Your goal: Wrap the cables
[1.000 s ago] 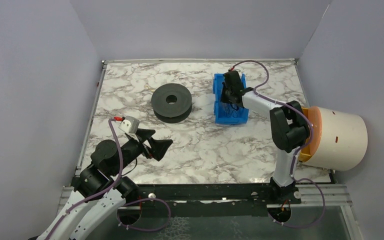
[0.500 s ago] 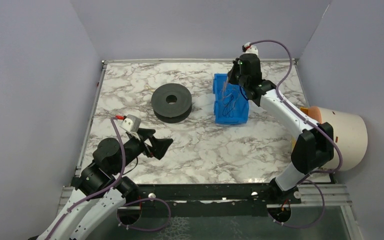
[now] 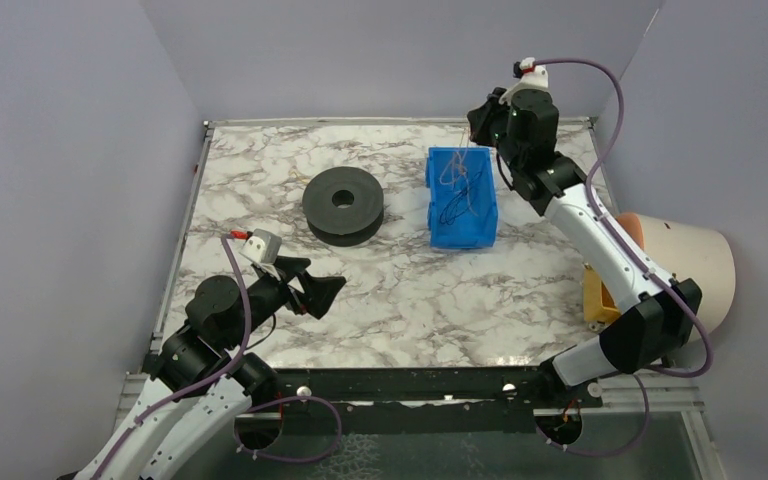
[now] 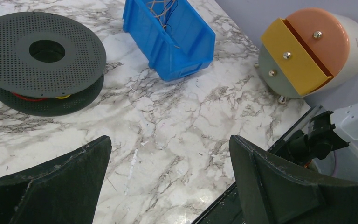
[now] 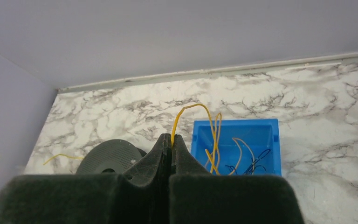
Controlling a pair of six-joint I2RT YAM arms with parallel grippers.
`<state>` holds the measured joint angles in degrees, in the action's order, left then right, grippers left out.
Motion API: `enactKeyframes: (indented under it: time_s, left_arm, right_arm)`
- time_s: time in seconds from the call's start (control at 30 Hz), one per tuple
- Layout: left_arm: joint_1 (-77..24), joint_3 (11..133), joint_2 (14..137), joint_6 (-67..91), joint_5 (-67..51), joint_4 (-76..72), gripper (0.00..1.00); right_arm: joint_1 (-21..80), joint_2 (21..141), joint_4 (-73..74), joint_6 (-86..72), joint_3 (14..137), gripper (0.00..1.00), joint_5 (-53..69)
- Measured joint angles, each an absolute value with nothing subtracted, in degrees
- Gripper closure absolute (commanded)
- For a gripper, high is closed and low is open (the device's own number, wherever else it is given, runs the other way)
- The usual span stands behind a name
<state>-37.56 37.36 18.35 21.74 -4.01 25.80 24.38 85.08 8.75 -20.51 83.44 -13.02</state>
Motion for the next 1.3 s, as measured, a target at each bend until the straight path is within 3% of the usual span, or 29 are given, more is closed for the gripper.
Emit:
enactKeyframes:
  time_s: [0.67, 1.3]
  left_arm:
    - [-37.6, 37.4, 18.3, 21.7, -4.0, 25.8, 0.01]
    - [-37.6, 37.3, 18.1, 21.7, -4.0, 25.8, 0.01]
  right_arm:
    - [24.4, 77.9, 3.2, -19.4, 93.7, 0.99, -14.5]
    - [24.4, 79.9, 4.8, -21.6, 105.2, 0.99, -14.0]
